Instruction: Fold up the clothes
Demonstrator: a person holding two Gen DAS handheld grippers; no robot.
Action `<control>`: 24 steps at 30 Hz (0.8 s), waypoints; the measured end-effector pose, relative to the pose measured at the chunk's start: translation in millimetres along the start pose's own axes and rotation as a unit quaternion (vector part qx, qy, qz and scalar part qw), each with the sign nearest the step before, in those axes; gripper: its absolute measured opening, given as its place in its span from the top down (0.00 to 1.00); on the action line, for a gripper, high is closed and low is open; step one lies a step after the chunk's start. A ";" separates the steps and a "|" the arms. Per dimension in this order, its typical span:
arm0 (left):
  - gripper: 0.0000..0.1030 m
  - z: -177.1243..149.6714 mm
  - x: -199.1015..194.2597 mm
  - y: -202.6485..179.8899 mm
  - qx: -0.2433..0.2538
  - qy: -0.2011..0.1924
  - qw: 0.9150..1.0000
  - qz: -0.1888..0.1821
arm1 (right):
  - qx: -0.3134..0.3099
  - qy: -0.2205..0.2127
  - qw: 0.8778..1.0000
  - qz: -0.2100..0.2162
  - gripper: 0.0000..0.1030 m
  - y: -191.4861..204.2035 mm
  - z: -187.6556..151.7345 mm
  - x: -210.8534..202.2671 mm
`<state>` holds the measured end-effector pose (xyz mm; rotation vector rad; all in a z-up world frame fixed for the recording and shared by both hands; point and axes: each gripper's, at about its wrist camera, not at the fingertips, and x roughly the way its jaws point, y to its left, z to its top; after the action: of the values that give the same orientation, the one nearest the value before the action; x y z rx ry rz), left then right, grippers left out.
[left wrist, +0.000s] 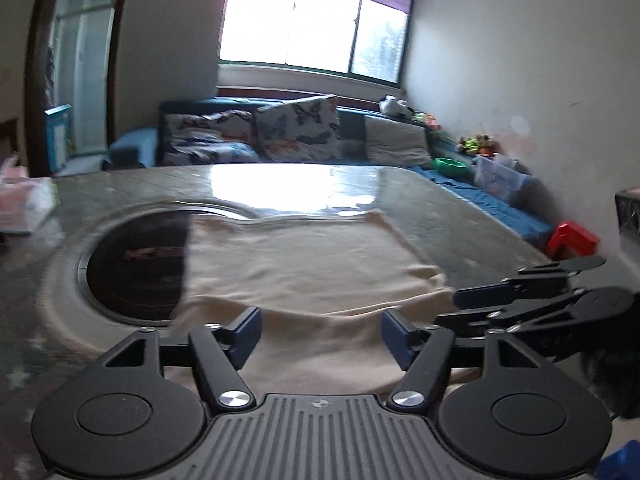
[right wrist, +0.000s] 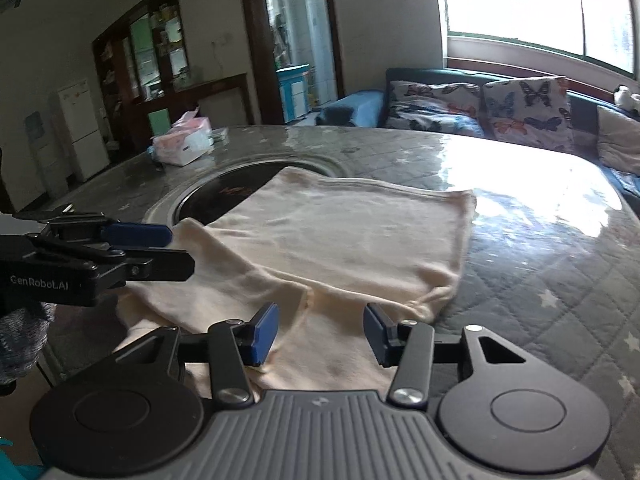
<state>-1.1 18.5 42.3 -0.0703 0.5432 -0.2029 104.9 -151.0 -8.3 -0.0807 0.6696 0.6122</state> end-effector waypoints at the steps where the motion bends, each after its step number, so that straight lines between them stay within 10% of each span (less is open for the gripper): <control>1: 0.31 -3.0 -3.4 5.6 0.001 0.000 1.000 0.009 | -0.005 0.003 1.000 0.005 0.56 3.7 1.2 3.3; 11: 0.31 -35.5 -27.8 47.7 0.011 0.008 0.997 0.069 | -0.006 0.045 0.999 0.010 0.80 17.6 3.7 38.6; 24: 0.40 -54.0 -26.0 55.5 0.030 0.016 0.997 0.068 | 0.015 0.053 0.998 -0.011 0.79 20.5 4.7 45.4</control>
<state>-41.3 77.6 2.6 0.0281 0.5722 -0.0876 124.1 -110.0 -29.5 -0.0937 0.7794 0.5804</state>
